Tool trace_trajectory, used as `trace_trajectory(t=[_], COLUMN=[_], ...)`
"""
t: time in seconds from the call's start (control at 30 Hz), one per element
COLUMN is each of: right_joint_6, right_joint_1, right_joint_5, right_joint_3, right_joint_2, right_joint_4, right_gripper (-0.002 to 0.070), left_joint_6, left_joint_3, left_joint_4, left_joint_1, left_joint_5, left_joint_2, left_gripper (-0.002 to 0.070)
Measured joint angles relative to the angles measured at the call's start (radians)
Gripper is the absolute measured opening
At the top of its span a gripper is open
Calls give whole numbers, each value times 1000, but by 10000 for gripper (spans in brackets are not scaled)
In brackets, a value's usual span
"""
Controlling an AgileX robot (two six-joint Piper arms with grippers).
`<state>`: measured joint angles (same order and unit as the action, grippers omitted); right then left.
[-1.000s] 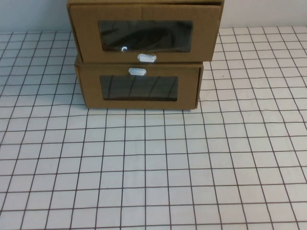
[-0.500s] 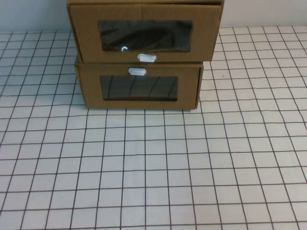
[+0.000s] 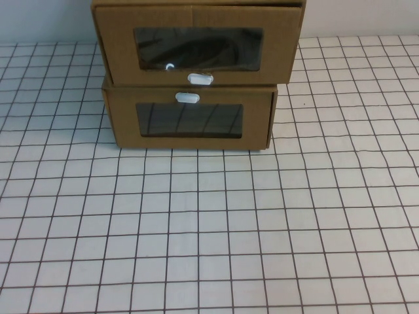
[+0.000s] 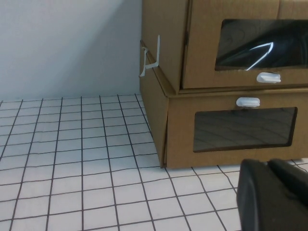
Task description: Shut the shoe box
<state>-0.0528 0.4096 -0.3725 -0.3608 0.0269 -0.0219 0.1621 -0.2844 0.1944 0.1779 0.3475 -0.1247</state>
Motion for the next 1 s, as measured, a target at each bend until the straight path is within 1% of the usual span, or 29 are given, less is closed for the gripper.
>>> trace_trajectory(t=[0.13, 0.27, 0.4, 0.53, 0.73, 1.0], right_joint_6=[0, 0, 0, 0, 0, 0], right_joint_1=[0, 0, 0, 0, 0, 0], right_joint_5=[0, 0, 0, 0, 1, 1], right_joint_3=[0, 0, 0, 0, 0, 0], right_joint_2=[0, 0, 0, 0, 0, 0], right_joint_4=[0, 0, 0, 0, 0, 0], right_gripper=[-13, -13, -13, -14, -13, -13], left_joint_6=[0, 0, 0, 0, -14, -17], left_joint_3=[5, 53, 158, 279, 311, 311], left_joint_4=[0, -48, -114, -172, -210, -223], left_joint_1=[0, 0, 0, 0, 0, -2], left_joint_5=[-4, -47, -103, -113, 28, 42], left_joint_2=[0, 0, 38, 104, 134, 134], left_gripper=[-2, -2, -2, -3, -2, -2])
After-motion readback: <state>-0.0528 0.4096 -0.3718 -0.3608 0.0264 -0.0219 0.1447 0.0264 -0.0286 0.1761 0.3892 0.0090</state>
